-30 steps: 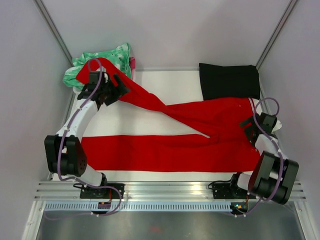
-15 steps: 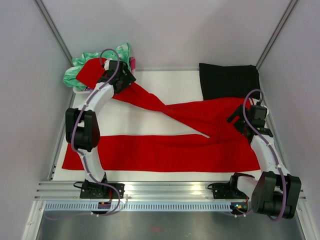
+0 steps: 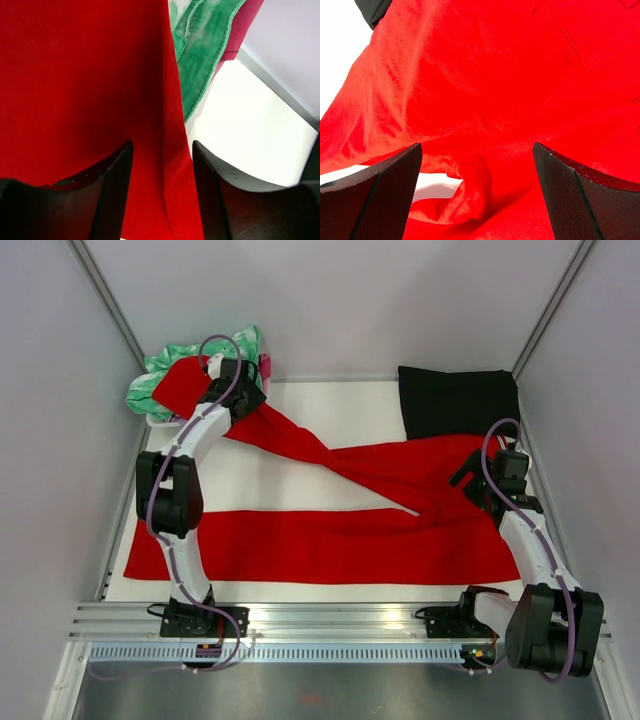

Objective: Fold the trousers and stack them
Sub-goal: Flatten the trousers out

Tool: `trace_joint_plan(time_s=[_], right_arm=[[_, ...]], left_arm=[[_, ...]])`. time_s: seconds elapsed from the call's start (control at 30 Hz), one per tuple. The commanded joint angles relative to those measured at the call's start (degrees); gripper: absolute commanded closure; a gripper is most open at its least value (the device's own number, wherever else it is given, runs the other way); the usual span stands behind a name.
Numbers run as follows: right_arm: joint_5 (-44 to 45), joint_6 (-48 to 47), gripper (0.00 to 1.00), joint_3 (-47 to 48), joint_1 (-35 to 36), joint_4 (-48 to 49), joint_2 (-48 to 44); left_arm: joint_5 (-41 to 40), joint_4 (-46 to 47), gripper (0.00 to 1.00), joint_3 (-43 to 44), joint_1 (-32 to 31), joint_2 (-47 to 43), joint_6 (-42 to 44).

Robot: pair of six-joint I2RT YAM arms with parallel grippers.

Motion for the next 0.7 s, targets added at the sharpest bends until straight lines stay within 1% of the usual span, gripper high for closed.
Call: trace_joint_plan(time_s=[0.0,0.03,0.07,0.13,0.2,0.27,0.3,0.4,0.43,0.47,0.5,0.57,0.63,0.67], right_arm=[[-0.6,-0.3,0.02,0.2,0.2,1.1,-0.1],[-0.7,-0.2,0.02,0.2,0.3,1.2,0.1],[-0.9,-0.2,0.02,0.2,0.4,1.4,0.0],[-0.9,0.0,0.02,0.0,0.3,1.4,0.1],[-0.9,0.0,0.02,0.0,0.3,1.3,-0.1],[-1.0,0.0,0.02,0.1,0.3,1.1,-0.1],[-1.1,0.0,0.02,-0.1,0.4,1.1,-0.1],[-1.1,0.0,0.02,-0.3,0.5,1.1,0.0],[-1.1,0.0,0.02,-0.2,0.5,1.1,0.1],[-1.1,0.0,0.02,-0.1,0.4,1.1,0.0],[-1.1,0.1,0.02,0.0,0.5,1.1,0.0],[-1.2,0.1,0.02,0.1,0.6,1.2,0.2],[-1.3,0.1,0.02,0.2,0.8,1.2,0.2],[-1.3,0.0,0.02,0.1,0.8,1.5,0.4]], left_arm=[[-2.1,4.0,0.44,3.0,-0.1,1.0,0.1],[-2.0,4.0,0.46,3.6,-0.1,1.4,0.3],[-2.0,3.7,0.50,5.0,-0.1,1.9,0.5],[-2.2,2.7,0.53,6.3,-0.1,3.6,0.5],[-2.3,2.2,0.62,7.7,-0.1,4.7,0.4],[-2.4,2.3,0.68,8.0,-0.1,5.0,0.0],[-2.4,2.5,0.73,8.0,-0.1,5.0,0.0],[-2.9,2.3,0.75,8.8,-0.1,5.4,0.6],[-3.1,1.6,0.79,9.2,-0.1,5.6,1.1],[-3.3,1.3,0.92,9.6,0.0,5.5,1.5],[-3.4,1.2,0.97,9.8,0.0,5.4,1.7],[-2.8,0.8,0.98,10.0,0.4,4.1,2.9],[-0.2,-0.2,0.98,9.4,1.0,2.3,3.9],[0.8,-0.2,0.98,8.4,1.1,-1.3,4.6]])
